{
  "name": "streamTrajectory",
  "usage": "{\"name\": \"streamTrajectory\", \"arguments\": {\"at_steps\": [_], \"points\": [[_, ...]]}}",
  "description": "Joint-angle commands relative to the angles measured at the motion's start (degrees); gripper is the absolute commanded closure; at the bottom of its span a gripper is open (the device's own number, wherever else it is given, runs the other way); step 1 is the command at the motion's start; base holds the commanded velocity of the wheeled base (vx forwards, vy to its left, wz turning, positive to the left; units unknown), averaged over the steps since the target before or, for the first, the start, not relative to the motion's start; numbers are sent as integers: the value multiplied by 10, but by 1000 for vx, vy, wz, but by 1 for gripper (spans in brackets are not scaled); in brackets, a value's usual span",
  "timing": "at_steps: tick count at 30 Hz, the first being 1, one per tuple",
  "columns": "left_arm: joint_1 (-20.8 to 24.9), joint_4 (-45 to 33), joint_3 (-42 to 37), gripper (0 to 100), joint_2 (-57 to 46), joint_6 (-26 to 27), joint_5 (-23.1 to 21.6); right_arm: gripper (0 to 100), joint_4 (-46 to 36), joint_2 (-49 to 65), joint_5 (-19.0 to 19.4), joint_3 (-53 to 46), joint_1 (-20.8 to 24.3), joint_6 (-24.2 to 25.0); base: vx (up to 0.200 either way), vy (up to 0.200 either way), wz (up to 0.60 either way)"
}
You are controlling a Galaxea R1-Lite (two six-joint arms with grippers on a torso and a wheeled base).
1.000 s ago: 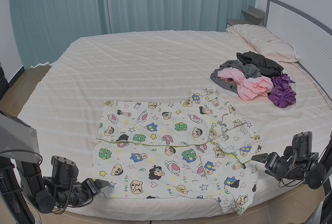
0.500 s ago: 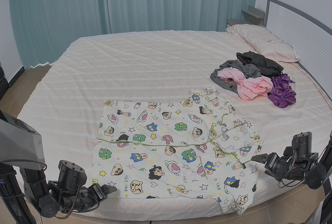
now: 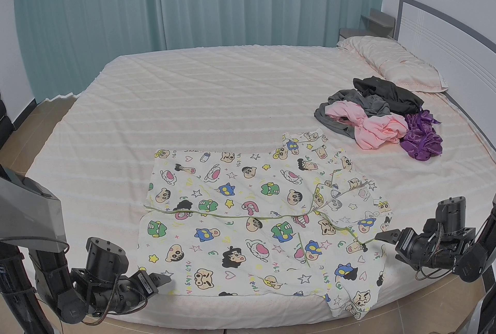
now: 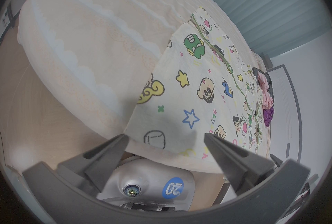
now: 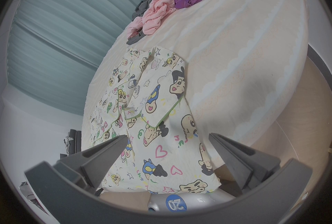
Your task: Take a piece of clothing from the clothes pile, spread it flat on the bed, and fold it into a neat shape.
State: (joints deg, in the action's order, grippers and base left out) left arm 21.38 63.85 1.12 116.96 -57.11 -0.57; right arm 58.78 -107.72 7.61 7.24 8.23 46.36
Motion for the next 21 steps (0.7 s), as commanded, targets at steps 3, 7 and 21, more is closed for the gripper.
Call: {"name": "streamTrajectory", "arguments": {"at_steps": [3,7,21], "points": [[-18,0,5,100,6,0,0,0,-1,-2,0,0,0,0,0,0,0],[-18,0,-4,100,-5,2,3,0,-1,-3,0,0,0,0,0,0,0],[-16,-7,-11,100,-102,2,30,0,12,-69,-6,21,48,-31,0,0,0]]}}
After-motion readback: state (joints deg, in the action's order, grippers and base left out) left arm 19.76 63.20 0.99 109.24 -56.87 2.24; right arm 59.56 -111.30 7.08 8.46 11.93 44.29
